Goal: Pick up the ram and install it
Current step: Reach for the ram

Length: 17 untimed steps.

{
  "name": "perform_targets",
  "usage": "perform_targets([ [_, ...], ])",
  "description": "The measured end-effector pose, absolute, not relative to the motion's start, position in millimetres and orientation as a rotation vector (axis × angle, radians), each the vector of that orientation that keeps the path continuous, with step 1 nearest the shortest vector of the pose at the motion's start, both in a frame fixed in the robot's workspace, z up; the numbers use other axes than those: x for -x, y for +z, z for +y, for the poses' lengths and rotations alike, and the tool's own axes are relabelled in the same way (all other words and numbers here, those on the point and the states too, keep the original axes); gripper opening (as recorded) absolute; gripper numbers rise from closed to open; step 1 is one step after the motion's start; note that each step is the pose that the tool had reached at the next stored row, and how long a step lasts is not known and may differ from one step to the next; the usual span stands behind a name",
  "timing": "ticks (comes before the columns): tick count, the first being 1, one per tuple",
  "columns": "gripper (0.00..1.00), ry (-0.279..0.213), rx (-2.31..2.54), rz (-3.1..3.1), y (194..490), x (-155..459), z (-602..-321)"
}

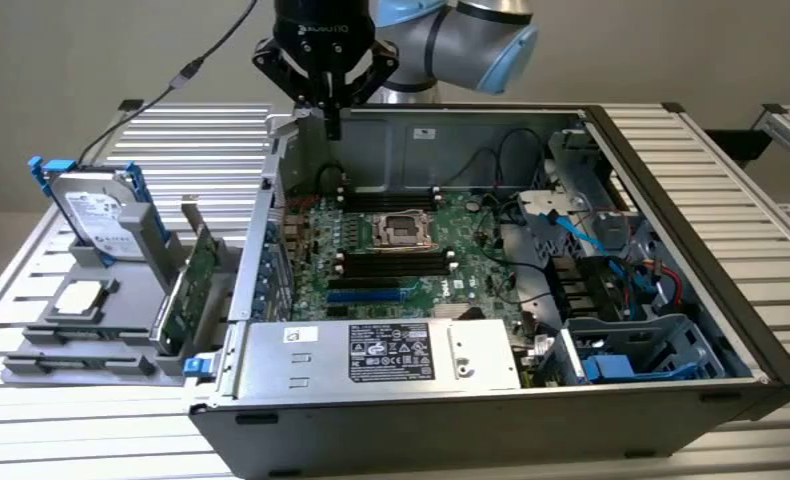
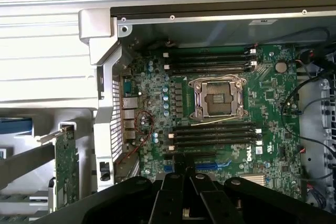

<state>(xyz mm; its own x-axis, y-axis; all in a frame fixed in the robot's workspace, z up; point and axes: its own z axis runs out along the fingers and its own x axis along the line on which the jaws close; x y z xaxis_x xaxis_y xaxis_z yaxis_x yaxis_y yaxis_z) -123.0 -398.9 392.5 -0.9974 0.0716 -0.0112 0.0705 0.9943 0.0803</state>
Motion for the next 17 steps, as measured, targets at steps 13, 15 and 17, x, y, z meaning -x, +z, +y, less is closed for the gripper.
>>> perform_targets([
  [13, 0.11, 0.124, -0.113, 3.149, 386.8, 180.3, -398.8],
  [15, 0.11, 0.124, -0.113, 3.149, 385.3, 189.3, -398.8],
  [17, 0.11, 0.123, -0.113, 3.15, 383.7, 198.2, -398.8],
])
